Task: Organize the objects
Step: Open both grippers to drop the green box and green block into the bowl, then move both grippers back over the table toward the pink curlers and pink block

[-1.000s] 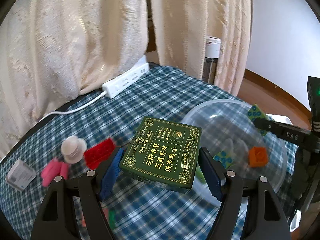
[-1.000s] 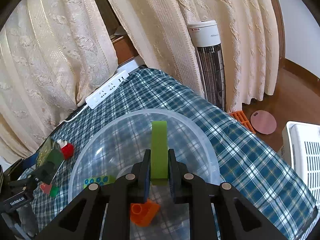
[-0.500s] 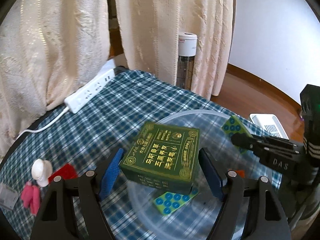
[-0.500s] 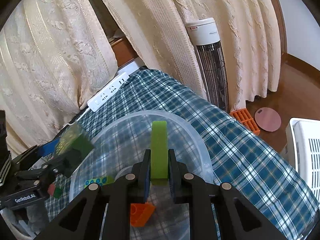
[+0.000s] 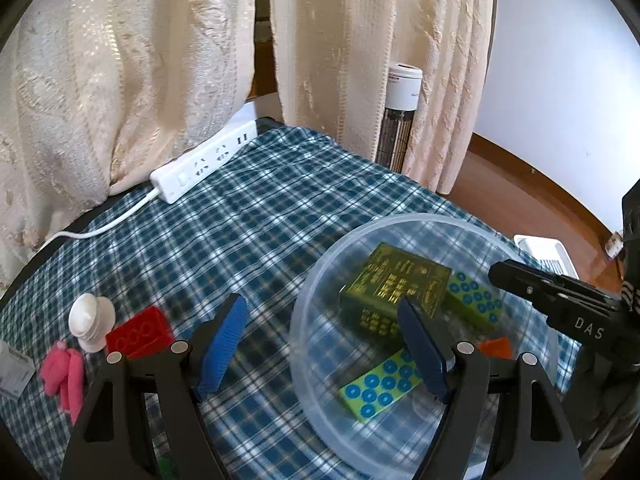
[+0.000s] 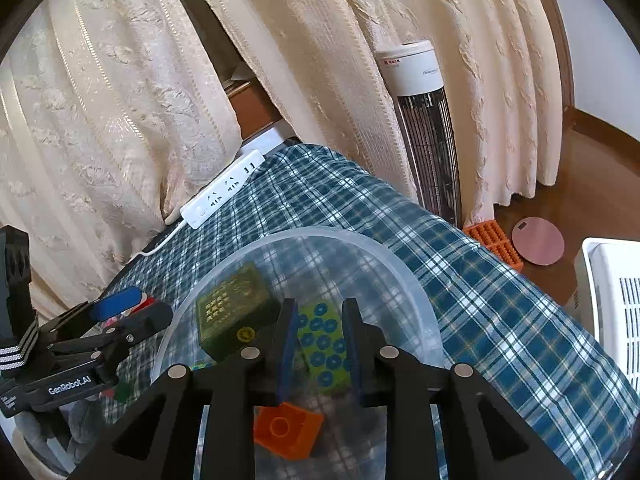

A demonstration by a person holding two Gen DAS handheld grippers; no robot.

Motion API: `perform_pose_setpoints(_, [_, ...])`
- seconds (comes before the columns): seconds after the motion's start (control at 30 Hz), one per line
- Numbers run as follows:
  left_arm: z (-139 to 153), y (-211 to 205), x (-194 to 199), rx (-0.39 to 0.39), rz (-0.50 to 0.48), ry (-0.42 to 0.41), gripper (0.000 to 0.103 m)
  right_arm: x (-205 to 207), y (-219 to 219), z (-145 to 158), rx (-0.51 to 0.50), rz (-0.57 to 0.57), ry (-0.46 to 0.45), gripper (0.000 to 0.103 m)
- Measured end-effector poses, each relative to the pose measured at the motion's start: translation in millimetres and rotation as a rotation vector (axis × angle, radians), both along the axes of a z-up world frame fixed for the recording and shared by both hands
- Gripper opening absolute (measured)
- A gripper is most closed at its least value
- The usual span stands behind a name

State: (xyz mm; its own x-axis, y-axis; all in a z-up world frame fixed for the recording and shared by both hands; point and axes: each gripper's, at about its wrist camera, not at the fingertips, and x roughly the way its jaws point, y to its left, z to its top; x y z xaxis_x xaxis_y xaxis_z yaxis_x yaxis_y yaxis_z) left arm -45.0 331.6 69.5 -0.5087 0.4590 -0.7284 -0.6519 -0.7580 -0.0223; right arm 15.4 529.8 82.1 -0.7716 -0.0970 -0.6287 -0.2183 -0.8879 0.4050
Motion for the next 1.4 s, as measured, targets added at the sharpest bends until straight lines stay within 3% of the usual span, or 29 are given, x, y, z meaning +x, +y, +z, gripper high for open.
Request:
perform_pose_setpoints(0.2, [-2, -16, 3, -0.003, 0.026, -0.009, 0.079, 3, -9, 4, -0.003, -0.011, 0.006, 0.049])
perform_pose_setpoints(0.4, [-2, -37, 3, 0.003, 0.063, -0.016, 0.079, 4, -22, 10, -0.002, -0.005, 0.004, 0.055])
perform_pose_setpoints(0.83, [0, -96, -3, 0.012, 0.153, 0.007, 0.079, 0, -73, 20, 0.018, 0.077, 0.006, 0.057])
perform_pose_setpoints(1.4, [5, -202, -29, 0.048, 0.351, 0.016, 0.079, -13, -156, 29, 0.056, 0.24, -0.005, 0.057])
